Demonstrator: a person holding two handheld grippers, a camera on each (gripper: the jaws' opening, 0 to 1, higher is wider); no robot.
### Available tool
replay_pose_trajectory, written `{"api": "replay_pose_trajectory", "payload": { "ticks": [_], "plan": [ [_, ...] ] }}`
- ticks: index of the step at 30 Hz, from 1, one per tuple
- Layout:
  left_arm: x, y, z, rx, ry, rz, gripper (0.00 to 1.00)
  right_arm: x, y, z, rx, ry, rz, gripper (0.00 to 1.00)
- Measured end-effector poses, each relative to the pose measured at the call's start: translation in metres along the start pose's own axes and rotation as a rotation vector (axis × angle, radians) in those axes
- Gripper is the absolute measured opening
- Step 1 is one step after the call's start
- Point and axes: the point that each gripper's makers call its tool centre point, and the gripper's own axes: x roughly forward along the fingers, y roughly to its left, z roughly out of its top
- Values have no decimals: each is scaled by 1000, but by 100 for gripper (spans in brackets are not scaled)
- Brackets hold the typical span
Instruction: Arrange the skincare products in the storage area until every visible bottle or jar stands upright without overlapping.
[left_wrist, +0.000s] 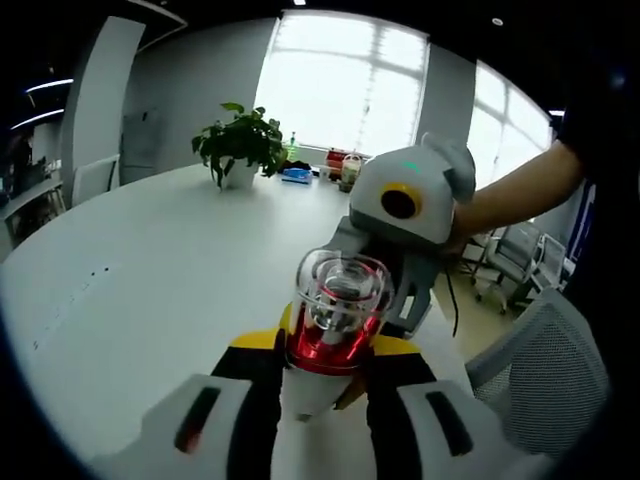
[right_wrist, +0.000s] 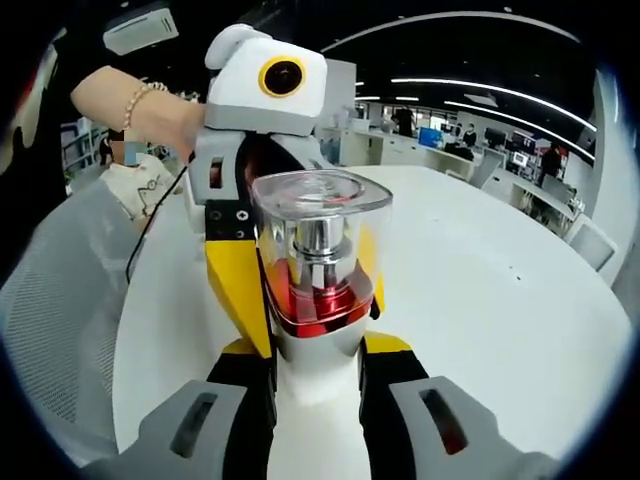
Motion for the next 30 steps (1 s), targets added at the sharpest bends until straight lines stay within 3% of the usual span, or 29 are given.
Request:
{"api": "replay_pose_trajectory", "payload": {
  "ticks": [3,13,30],
  "plan": [
    [-2,3,8,-25,-41,15,32,0,1,0,-4,8,-7,33],
    [-10,7,2,-31,-22,37,35,-2,5,0,17,13,-25,40],
    [-29,2,-9,-87,9,92,56,-11,17,4,61,-7,-75,58]
  ]
}}
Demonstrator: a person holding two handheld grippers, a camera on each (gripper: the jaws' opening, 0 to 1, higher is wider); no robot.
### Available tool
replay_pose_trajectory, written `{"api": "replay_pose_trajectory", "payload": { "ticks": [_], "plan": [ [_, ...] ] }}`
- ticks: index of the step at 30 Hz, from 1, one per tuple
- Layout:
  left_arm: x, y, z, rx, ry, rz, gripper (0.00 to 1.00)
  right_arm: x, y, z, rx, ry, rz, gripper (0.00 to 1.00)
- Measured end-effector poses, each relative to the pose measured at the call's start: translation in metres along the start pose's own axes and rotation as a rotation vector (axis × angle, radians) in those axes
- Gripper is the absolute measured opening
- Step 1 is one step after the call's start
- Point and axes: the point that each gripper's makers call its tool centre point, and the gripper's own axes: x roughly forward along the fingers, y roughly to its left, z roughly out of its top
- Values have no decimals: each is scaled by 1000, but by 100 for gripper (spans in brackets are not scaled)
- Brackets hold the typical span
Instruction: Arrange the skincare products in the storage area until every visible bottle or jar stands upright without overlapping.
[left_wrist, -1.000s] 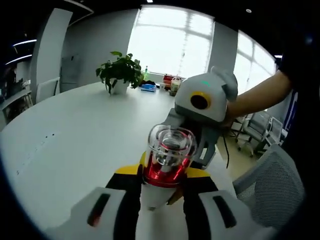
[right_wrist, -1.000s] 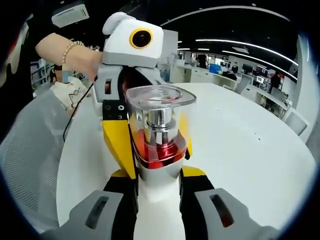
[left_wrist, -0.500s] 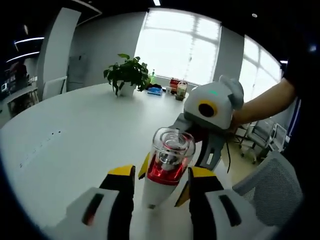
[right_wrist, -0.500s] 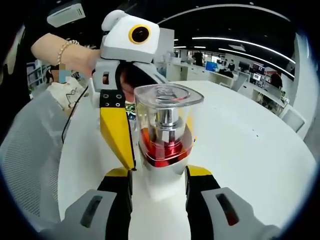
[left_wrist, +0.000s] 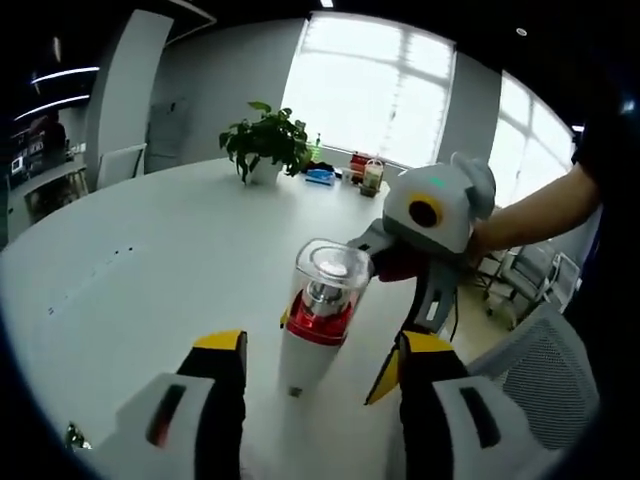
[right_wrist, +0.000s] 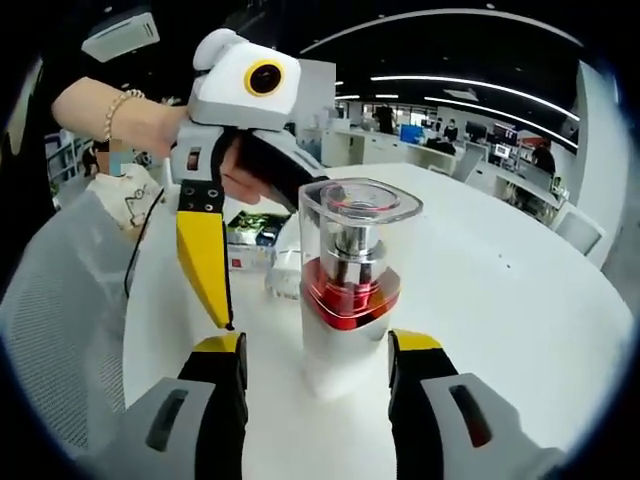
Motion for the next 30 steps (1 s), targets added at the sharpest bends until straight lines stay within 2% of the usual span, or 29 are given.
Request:
{"api": "replay_pose_trajectory", "payload": {
  "ticks": [11,13,15,17,25,30],
  "plan": [
    [-20,1,-11,-59,-3,56,66,-6,13,-1,29,4,-23,65],
    [-23,-5,-15,-75,-2,75,69,-7,16,-2,37,6,-27,67],
    [-30,-1,-19,-92,1,90,72,-8,20,-3,44,6,-27,69],
    [-37,-8,-23,-96,-4,99,71,-10,23,-4,54,5,-27,70],
    [-55,-5,-37,-135,-9,162,80,-18,33,-5,90,5,-55,77],
    [-66,-9,-44,-160,-19,197,84,-25,42,1,100,-8,-67,80]
  ]
}}
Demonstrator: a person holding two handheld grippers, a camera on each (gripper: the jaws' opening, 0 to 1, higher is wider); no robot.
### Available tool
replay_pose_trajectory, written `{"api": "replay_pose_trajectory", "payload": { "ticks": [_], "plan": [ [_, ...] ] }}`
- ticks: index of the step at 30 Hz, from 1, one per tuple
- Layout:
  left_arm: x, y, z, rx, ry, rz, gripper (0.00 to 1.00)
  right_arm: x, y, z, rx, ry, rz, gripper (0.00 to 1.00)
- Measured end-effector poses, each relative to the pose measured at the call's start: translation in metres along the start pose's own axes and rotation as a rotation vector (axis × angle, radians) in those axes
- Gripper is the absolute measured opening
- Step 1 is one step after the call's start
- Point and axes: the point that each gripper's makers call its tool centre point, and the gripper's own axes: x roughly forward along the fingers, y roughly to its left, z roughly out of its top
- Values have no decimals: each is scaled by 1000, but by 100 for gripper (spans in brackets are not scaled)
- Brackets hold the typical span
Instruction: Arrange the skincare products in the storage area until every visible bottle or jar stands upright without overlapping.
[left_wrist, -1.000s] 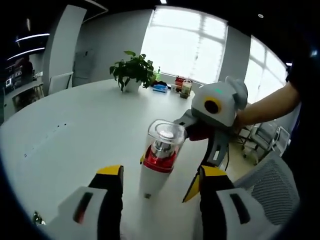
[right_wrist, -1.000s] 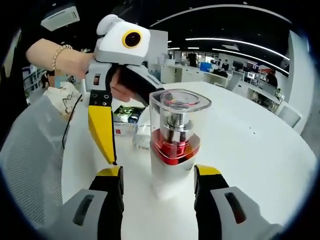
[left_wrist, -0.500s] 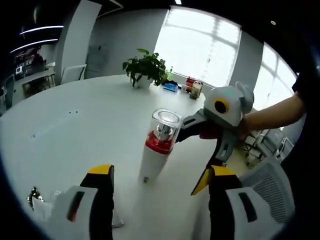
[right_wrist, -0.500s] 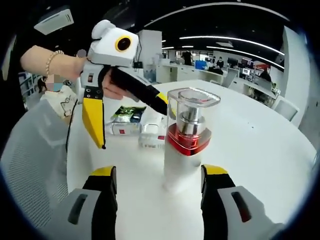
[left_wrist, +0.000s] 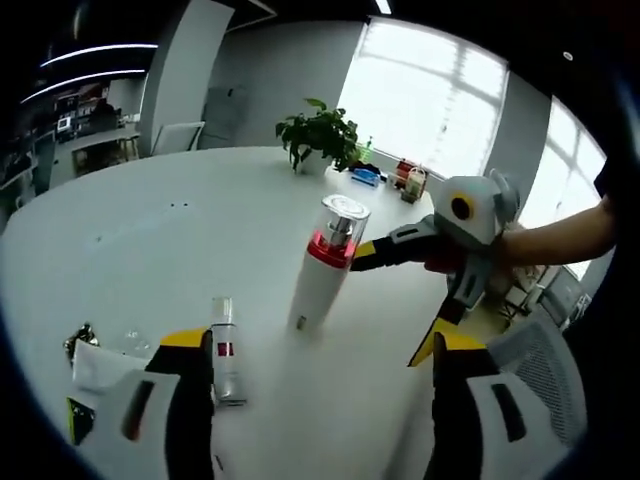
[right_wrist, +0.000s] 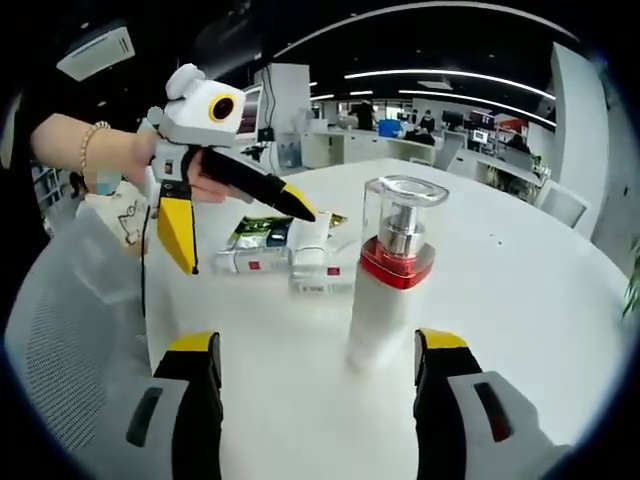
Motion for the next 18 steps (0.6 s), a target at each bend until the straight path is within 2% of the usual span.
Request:
{"api": "replay_pose_trajectory", "payload": {
  "ticks": [13,18],
  "plan": [
    [-34,-12,-22,-67,-39,84,88,-7,23,-3,47,-20,-7,89],
    [-47,-9,-31,-89,-48,118,88,-10,29,-6,65,-21,-11,91]
  ]
}}
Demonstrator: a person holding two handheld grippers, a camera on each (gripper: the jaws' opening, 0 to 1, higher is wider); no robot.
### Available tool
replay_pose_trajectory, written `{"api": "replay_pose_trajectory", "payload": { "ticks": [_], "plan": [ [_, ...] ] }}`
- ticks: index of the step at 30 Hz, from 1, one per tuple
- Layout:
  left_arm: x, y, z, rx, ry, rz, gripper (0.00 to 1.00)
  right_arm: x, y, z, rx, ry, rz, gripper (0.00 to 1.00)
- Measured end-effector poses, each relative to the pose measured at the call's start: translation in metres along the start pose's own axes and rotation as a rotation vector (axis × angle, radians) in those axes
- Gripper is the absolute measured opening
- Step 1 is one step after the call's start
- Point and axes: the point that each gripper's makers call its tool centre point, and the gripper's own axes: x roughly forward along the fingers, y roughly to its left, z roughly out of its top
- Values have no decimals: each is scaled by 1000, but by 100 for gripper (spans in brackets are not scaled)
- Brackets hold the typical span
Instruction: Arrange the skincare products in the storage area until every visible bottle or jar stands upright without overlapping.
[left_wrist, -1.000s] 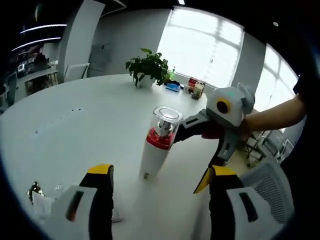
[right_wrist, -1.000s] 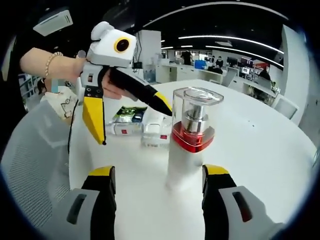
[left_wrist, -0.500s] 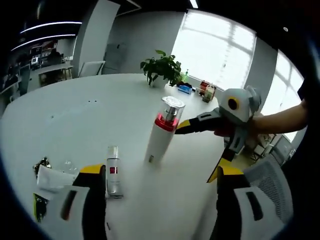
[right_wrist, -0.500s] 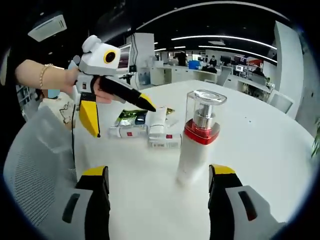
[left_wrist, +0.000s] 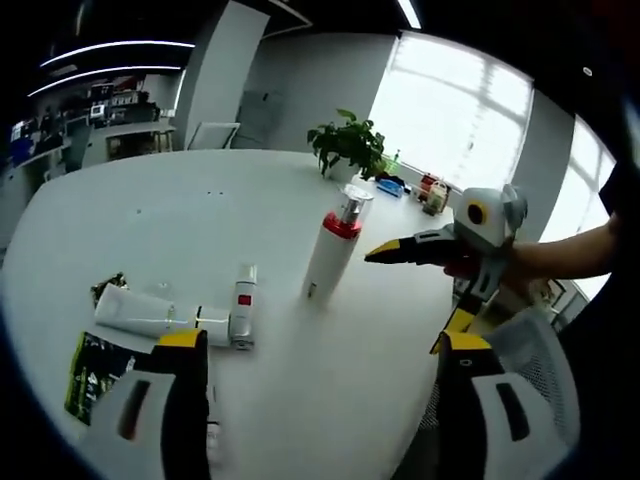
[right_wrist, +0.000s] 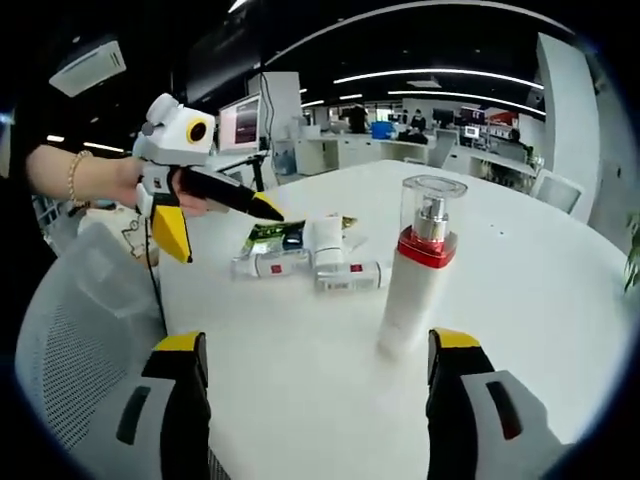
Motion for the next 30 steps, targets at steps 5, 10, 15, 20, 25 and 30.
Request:
{"api": "replay_pose_trajectory", "payload": {
  "ticks": [5,10,15,20,25,30],
  "plan": [
    [-16,3,-6,-20,-19,36,88,-3,5,1,10,-8,1,93],
    [-32,4,-16,-44,-34,76,88,-6,15,3,16,-23,7,94],
    [-48,2,-29,-74,-41,111,88,-9,22,2,36,-35,3,96],
    [-63,9,-40,-106,-51,151,89,-11,29,-4,48,-28,6,96],
    [-78,13,-46,-131,-70,196,91,-15,37,-7,64,-29,11,96],
    [-95,17,-52,-149,-84,242,93,-16,43,-9,79,-28,13,96]
  ]
}}
